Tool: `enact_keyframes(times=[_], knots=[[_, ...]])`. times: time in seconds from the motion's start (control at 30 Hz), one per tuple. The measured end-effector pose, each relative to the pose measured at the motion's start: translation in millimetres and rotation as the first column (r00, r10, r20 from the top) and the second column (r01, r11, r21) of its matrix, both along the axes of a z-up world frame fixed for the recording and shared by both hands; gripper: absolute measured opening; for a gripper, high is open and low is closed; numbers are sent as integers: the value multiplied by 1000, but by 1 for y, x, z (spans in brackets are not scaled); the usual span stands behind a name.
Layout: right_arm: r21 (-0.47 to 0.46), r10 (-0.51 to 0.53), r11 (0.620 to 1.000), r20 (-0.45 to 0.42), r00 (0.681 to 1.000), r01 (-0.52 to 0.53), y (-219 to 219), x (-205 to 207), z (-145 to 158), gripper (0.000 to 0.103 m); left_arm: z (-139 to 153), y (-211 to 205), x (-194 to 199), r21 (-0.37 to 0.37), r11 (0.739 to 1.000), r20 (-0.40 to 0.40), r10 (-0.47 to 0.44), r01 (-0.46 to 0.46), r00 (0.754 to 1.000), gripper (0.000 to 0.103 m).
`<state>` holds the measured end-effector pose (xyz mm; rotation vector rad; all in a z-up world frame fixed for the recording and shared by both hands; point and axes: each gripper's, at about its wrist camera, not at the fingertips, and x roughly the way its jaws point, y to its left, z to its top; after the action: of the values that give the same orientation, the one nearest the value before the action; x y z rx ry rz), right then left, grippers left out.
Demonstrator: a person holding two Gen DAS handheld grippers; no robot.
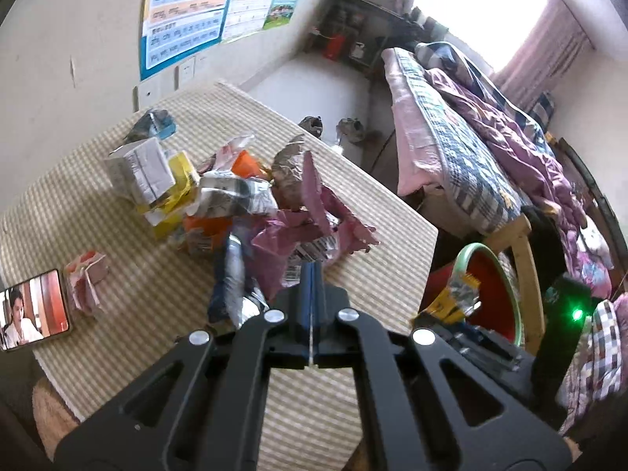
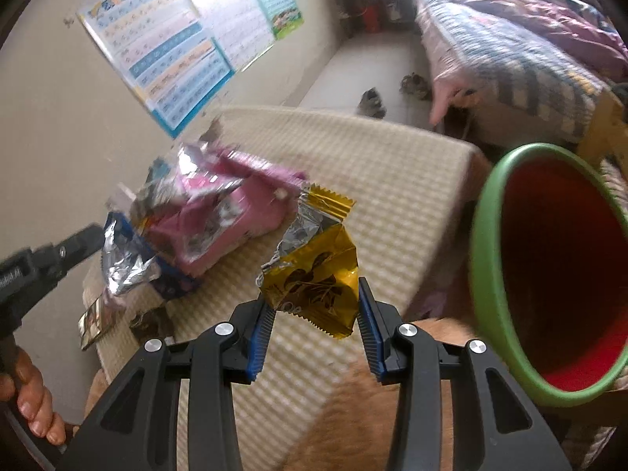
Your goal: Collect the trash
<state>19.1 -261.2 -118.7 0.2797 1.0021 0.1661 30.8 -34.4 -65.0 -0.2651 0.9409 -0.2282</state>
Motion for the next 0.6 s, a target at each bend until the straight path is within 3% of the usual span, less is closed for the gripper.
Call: enact_keyframes(times=[0.27, 0.33, 0.4, 0.5, 0.6], knots=[[25, -96, 995, -36, 995, 97, -34, -6, -9, 39, -1, 11, -4, -2, 1000, 5, 13, -13, 1000, 0], [21, -88, 996, -31, 996, 88, -32, -8, -8, 39, -4, 19, -5, 9, 999, 7, 31, -31, 999, 12], [15, -65, 998, -23, 998, 66, -24, -8, -6, 40, -9, 30, -8, 35, 997, 5, 69, -69, 998, 46], [20, -31, 999, -28, 999, 32, -12, -9, -7, 41, -22, 49, -8, 47, 988, -18, 150, -149, 989, 60], [13, 14, 1000, -41, 999, -14, 1, -9, -12, 41, -38, 60, 3, 30, 982, -76, 190, -188, 979, 60]])
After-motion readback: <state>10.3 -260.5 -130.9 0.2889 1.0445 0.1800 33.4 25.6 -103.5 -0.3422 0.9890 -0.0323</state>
